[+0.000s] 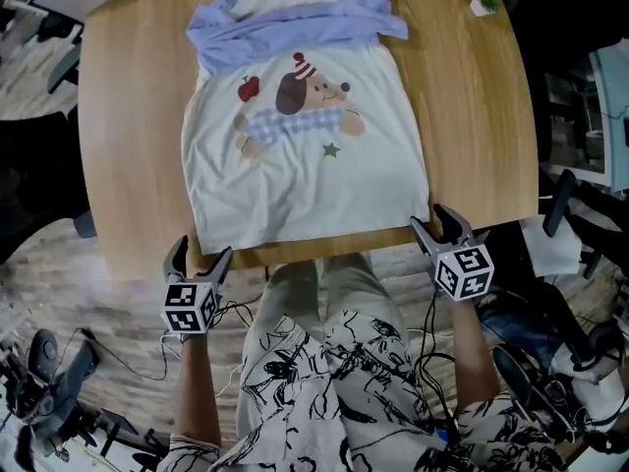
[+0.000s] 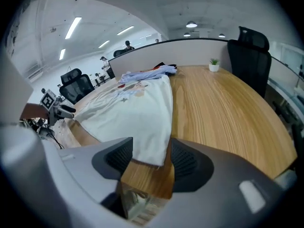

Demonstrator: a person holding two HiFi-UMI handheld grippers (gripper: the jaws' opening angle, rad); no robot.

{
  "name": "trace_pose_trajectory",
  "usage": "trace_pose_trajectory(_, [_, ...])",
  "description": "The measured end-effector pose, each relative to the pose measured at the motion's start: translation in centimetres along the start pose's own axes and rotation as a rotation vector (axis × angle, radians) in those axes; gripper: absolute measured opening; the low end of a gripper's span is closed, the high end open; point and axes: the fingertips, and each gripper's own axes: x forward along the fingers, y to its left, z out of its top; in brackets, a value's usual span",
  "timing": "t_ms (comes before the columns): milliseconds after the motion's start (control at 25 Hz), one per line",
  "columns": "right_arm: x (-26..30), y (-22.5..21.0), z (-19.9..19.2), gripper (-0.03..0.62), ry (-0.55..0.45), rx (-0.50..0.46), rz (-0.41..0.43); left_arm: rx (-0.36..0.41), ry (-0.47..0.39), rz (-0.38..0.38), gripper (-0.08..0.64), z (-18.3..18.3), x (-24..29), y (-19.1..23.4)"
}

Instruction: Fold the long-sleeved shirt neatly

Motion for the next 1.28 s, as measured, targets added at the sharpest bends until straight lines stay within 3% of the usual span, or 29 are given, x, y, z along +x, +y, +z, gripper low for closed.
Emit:
trace_pose_trajectory(320, [0.2, 0.5, -3.0, 0.176, -0.036, 0.092, -0.098, -0.040, -0.050, 0.069, 0.266, -1.2, -0.3, 0.7])
trace_pose_trajectory(440, [0.3, 0.2, -3.2, 0.137, -0.042, 0.079, -0.155, -0.030, -0.054, 0.098, 0.196, -1.5, -0.1, 0.6])
trace_pose_trajectory(520, [0.4, 0.2, -3.3, 0.064, -0.039, 0.058, -0.185, -0.022, -0.060, 0.114, 0.136, -1.6, -0.2, 0.5])
trace_pose_trajectory(640, [0.5, 0.4, -3.2, 0.021, -0.028, 0.042, -0.176, -0.014, -0.065, 0.128, 0.038, -1.6, -0.4, 0.3])
trace_pose_trajectory(1000, [-3.6, 0.7, -0.3, 0.015, -0.113, 0.008, -0.164, 0.039, -0.129, 0.059, 0.029, 0.2, -3.9, -1.3])
trace_pose_trajectory(1280, [-5.9, 1.4, 5.6, 0.017, -0.113, 0.053, -0.151, 0.023, -0.124, -0.019, 0.029, 5.1, -6.1, -0.7])
